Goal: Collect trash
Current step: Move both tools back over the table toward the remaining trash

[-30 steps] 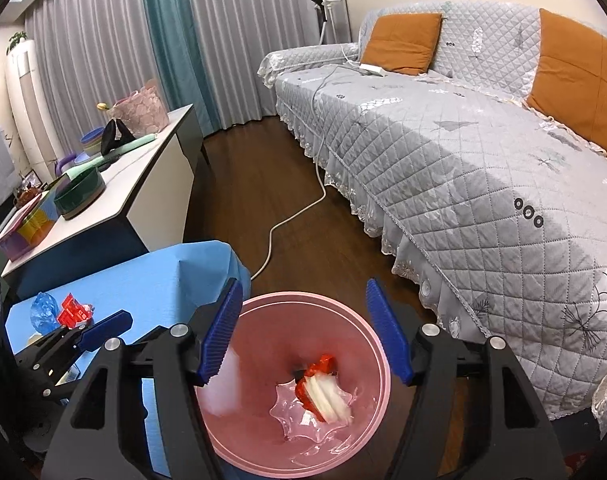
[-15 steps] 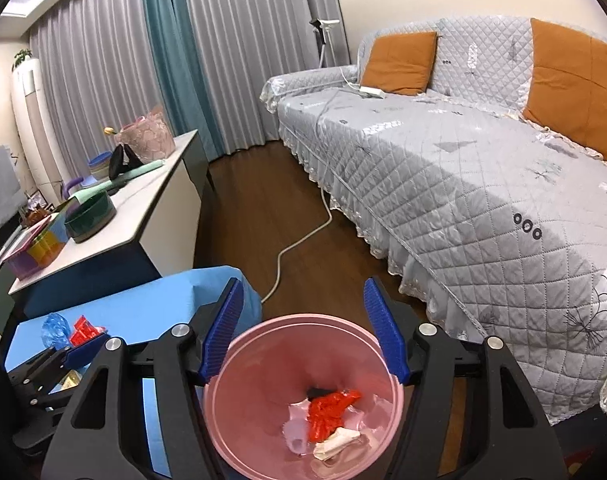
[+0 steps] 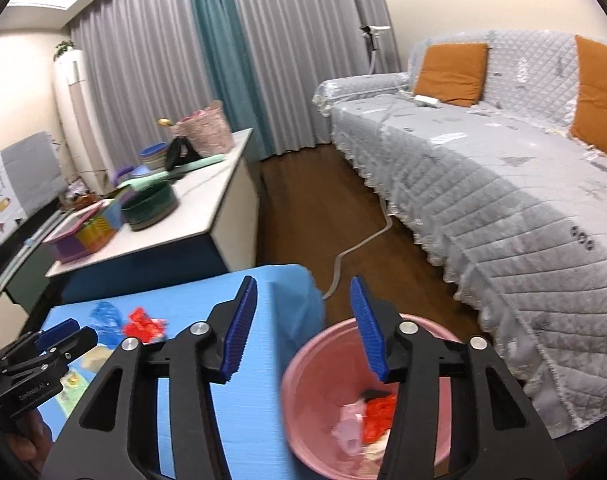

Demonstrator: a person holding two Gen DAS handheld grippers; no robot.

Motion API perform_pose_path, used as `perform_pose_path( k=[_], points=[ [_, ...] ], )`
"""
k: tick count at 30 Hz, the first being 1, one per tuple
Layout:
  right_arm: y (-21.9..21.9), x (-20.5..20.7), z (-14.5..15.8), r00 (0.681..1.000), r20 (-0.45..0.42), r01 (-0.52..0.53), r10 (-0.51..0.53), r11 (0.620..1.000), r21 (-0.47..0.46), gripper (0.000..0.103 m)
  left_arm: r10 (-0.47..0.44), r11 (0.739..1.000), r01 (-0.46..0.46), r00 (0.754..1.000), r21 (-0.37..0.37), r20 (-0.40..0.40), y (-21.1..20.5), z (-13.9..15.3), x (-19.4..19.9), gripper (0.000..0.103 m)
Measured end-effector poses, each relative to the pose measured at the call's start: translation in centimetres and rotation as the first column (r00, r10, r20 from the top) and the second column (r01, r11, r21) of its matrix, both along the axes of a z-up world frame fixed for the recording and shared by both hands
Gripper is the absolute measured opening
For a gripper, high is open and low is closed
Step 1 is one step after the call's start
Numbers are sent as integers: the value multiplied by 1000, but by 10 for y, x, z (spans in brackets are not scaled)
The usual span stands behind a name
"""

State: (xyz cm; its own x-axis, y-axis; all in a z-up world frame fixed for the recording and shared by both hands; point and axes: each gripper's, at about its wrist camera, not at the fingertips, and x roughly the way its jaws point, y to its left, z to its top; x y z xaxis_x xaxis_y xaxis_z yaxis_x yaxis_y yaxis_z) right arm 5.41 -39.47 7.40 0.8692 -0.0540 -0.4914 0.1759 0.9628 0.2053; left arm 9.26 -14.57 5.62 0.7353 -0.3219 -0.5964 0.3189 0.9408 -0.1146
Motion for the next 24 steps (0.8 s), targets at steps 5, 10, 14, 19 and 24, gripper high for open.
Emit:
perform_pose_path(
  k=[5, 10, 14, 19, 24],
  points=[
    [36, 18, -1, 996, 2, -88, 88, 995, 56, 39, 69, 998, -69, 997, 14, 21, 49, 5, -4, 52],
    [76, 39, -10, 983, -20, -180, 182, 980, 87, 38, 179, 984, -179, 984, 9, 18, 111, -2, -6, 52],
    [104, 55, -22, 969, -56, -232, 239, 966, 110, 38, 262, 965, -262, 965, -2, -10, 150, -17, -5, 52],
    [137, 77, -40, 953, -106, -273, 284, 956, 109, 38, 345, 939, -345, 938, -2, -46, 194, -40, -8, 51],
    [159, 94, -58, 939, -151, -297, 309, 950, 101, 39, 400, 916, -400, 915, 13, -53, 221, -55, -12, 51]
  ],
)
